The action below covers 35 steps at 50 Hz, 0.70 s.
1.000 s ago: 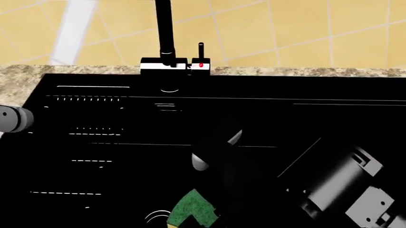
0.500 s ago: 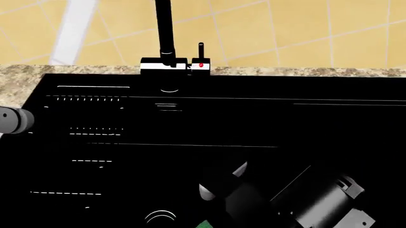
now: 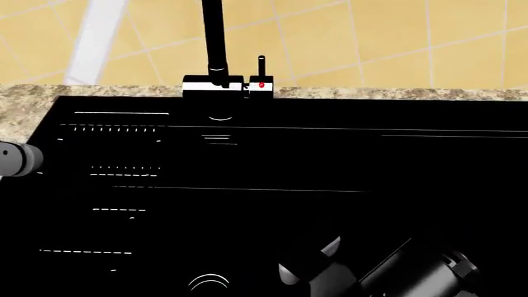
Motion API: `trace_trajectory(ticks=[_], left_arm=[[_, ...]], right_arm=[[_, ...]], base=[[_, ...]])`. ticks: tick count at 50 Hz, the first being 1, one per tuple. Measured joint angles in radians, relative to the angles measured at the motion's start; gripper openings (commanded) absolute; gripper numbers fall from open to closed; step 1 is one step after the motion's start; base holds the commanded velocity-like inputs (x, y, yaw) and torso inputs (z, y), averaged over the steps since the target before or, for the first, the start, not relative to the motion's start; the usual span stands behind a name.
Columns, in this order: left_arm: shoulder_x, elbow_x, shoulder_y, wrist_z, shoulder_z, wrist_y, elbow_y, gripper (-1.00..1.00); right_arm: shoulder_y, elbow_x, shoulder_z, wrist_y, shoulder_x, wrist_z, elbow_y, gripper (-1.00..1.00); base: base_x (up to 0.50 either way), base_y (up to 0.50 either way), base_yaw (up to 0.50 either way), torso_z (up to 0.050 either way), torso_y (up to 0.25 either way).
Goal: Pick the pan and sponge and place them into the sink. Then turn on the water.
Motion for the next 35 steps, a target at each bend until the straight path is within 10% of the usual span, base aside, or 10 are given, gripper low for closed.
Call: trace_trajectory(ticks=[15,16,35], left_arm=[[-0.003,-0.002,0.001,-0.001,0.003,0.006,-0.004,1.0],[-0.004,-0.003,0.001,0.0,0.003,0.007,-0.004,1.0],[-0.005,-0.004,-0.003,0.0,0.012,0.014,-0.011,1.0]], right_arm=[[-0.008,-0.014,-0.022,-0.004,-0.014,-0.007,0.046,-1.0],[-0.008,-0.014,-0.023,-0.003,-0.015,-0.007,0.048,1.0],[0.031,0.029,0.022,0.02,-0.003,0.013,0.019,1.0]], base=[[0.0,0.0,0.0,0.0,-0.001],[0.0,0.0,0.0,0.0,0.0],[0.0,0.0,0.0,0.0,0.0]])
